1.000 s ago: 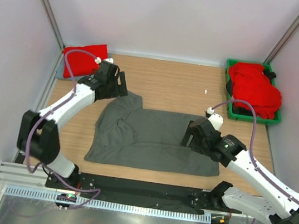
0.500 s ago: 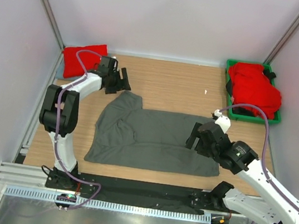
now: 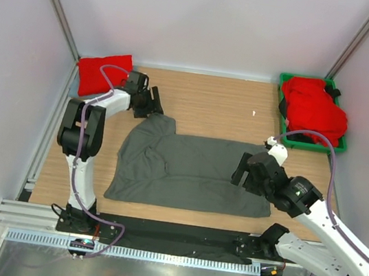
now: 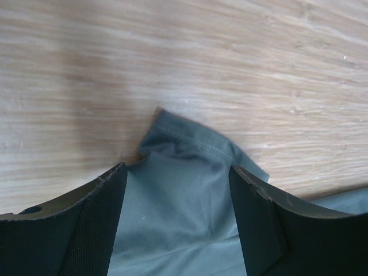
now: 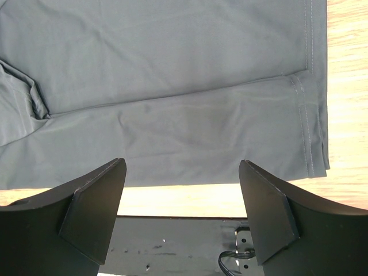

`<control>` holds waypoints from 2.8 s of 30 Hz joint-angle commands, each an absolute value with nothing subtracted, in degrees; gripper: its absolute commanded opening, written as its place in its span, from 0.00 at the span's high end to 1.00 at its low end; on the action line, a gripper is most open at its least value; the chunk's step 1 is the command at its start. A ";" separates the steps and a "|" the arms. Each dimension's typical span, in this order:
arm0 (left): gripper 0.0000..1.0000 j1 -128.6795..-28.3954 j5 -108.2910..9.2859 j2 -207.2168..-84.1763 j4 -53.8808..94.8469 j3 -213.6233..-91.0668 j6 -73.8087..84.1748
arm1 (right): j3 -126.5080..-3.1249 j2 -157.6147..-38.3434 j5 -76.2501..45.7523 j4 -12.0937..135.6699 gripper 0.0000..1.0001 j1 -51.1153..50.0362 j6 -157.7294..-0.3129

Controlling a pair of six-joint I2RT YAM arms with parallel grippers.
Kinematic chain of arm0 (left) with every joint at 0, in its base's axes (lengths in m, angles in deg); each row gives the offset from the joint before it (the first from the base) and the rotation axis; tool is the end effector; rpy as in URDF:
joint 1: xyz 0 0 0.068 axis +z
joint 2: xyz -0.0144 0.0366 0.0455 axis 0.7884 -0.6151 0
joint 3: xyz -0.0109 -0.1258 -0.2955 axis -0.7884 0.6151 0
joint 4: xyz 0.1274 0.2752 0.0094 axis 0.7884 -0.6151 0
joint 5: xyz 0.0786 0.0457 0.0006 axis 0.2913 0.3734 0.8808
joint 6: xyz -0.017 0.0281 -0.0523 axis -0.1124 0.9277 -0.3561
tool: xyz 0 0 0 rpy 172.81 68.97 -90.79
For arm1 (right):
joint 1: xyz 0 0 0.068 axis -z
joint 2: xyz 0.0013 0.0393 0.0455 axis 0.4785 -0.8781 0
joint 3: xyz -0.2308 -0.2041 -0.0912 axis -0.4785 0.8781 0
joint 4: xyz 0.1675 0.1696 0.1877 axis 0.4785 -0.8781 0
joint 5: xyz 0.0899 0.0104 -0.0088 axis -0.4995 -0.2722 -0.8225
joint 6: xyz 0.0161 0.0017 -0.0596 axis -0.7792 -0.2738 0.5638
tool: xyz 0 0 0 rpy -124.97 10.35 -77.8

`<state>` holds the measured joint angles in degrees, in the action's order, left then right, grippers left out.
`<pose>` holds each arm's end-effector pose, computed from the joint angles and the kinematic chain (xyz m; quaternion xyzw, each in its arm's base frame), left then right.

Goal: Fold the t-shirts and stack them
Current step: Fold the tshirt

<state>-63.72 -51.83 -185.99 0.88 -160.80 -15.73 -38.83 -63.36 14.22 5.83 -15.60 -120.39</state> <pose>0.4881 -0.1096 0.1839 -0.1412 0.9329 -0.2011 0.2632 0.1263 0.0986 0.3229 0.0920 0.9295 0.0982 0.3434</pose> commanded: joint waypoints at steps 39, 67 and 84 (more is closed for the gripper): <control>0.37 -67.77 -38.96 -185.15 -8.51 -171.66 -8.55 | -43.76 -66.99 17.18 7.19 0.13 -15.88 -118.44; 0.63 -72.87 -28.69 -199.13 -12.11 -176.50 -6.18 | -40.95 -66.82 18.67 7.72 0.10 -15.88 -117.91; 1.00 -74.36 -24.46 -191.42 -25.29 -187.15 -2.84 | -44.72 -73.57 19.29 11.58 0.06 -13.52 -115.19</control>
